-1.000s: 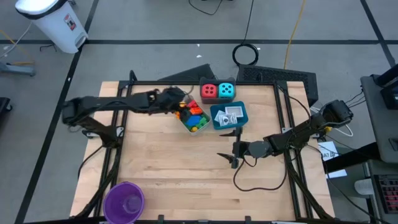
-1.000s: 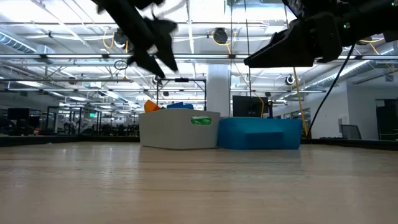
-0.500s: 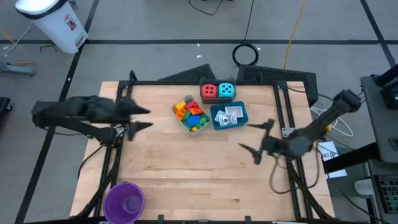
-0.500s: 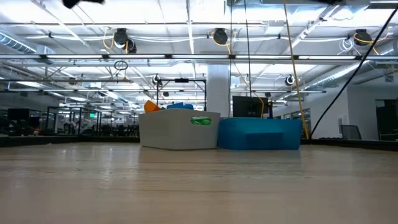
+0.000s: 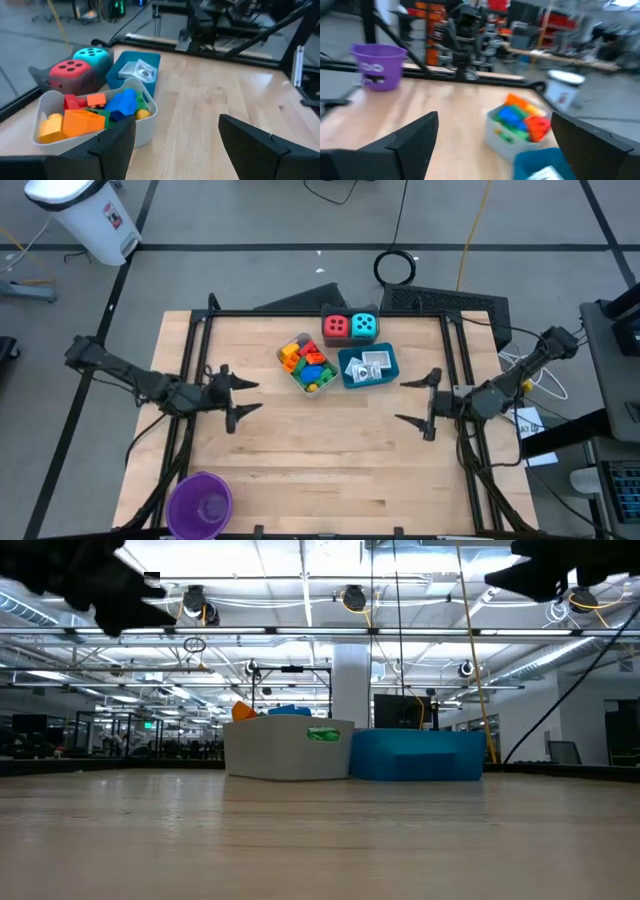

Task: Pick & Place Toys
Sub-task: Return to Home Position

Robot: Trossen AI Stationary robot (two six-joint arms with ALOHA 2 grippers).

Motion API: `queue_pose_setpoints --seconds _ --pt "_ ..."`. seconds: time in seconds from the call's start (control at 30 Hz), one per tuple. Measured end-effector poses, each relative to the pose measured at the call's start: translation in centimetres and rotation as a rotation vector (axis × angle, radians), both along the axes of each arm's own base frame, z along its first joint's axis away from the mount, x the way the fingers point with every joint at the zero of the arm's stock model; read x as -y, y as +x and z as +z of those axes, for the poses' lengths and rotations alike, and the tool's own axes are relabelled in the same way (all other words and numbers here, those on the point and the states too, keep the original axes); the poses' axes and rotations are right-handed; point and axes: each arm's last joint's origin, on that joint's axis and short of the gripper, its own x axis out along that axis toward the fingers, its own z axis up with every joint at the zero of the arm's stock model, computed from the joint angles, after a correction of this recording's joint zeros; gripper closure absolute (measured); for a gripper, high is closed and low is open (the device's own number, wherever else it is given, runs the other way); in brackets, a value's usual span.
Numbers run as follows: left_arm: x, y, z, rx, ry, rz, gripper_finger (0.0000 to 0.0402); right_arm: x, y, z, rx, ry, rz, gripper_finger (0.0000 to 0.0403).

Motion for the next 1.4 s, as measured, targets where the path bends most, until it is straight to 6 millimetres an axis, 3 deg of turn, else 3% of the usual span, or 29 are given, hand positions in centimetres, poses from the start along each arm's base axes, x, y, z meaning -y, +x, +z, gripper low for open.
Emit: queue_pose_setpoints --seconds 0.13,0.33,0.63,1.03,1.4 --pt "-0.6 -1.2 -2.0 0.079 0.010 -0.005 0.0110 1.5 -0.2 -0.7 0.016 0.084 0.033 0.0046" --pt "-1.7 -3.6 -1.7 0.218 0.021 -0.122 0.0110 3.0 -1.2 -1.5 -0.009 0.158 0.093 0.0046" --pt "-2.5 -5.7 -2.0 0.236 0.023 -0.168 0.0110 4.1 -2.3 -3.1 0.036 0.165 0.053 0.0046" --pt "-2.6 -6.0 -2.3 0.210 0.083 -0.170 0.0110 4.6 -3.1 -7.0 0.095 0.145 0.051 0.0046" --pt "-2.6 -6.0 -2.3 0.210 0.089 -0.167 0.0110 4.6 -2.8 -7.2 0.129 0.260 0.048 0.0046"
